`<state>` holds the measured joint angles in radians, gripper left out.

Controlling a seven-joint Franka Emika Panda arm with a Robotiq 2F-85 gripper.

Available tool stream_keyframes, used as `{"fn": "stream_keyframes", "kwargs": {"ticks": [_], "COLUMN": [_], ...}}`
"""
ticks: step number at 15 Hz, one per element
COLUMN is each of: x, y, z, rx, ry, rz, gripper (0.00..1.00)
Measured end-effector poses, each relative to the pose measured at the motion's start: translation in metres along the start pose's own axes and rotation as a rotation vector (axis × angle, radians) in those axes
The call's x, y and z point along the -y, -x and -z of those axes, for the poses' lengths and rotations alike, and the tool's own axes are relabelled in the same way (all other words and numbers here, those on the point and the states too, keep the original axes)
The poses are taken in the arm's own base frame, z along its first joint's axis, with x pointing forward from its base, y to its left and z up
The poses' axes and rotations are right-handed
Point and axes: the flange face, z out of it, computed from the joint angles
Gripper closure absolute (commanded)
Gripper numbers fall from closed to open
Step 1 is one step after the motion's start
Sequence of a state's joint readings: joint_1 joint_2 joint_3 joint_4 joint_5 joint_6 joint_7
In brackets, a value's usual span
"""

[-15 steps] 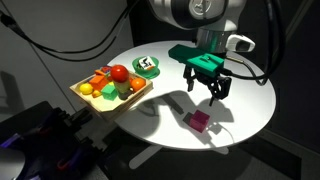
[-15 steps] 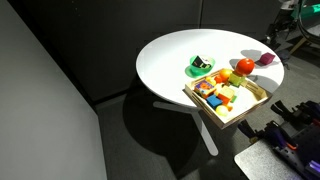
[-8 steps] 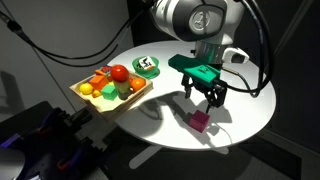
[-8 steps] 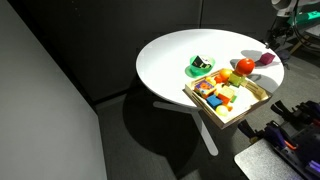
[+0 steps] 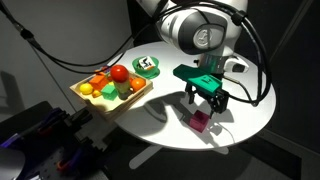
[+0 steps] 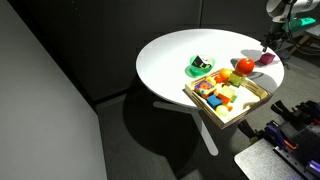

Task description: Put the pink block on the tray

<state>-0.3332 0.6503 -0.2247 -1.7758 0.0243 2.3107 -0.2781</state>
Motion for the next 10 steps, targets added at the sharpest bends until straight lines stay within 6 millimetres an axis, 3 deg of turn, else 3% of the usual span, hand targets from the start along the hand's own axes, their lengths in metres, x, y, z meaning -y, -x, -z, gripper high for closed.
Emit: {"fn": "stream_keyframes", "kwargs": {"ticks": [10], "x": [-0.013], "y": [-0.011], "z": [-0.031], "rx": [0.008], "ry": [0.004], "rz": [-0.011], "gripper": [0.00]}}
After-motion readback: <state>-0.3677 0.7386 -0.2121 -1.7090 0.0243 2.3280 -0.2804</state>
